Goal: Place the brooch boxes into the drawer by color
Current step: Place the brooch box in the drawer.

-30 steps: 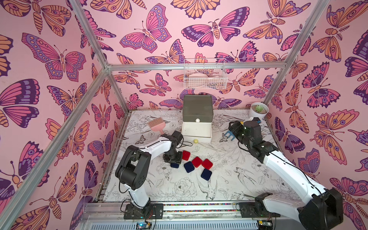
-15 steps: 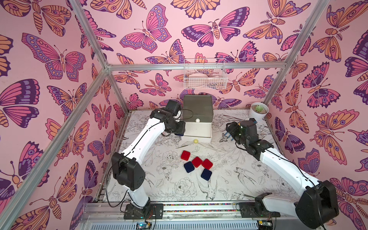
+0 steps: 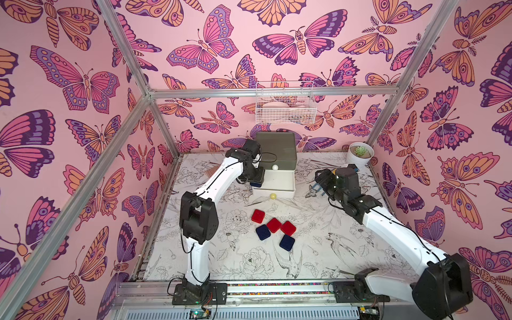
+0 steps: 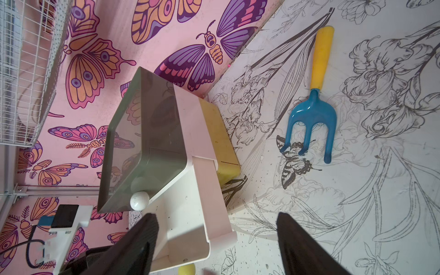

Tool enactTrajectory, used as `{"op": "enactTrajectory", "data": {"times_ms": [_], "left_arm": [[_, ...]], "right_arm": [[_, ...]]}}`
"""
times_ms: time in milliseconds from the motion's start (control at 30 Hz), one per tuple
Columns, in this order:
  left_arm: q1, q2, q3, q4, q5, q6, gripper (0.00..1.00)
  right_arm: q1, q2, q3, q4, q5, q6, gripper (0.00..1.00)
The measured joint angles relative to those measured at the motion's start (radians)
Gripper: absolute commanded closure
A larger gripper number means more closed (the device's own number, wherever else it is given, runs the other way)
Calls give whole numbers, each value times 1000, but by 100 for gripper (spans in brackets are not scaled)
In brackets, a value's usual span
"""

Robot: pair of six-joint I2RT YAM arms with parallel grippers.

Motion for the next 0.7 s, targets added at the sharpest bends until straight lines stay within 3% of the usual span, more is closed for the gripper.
{"op": "enactTrajectory", "data": {"times_ms": [433, 700], "left_arm": [[-45, 23, 16, 37, 33, -16, 54], [-51, 48, 19, 65, 19, -20, 46]], "right_arm": [[0, -2, -19, -1, 0, 0, 16], [0, -3, -25, 0, 1, 0, 16]]}}
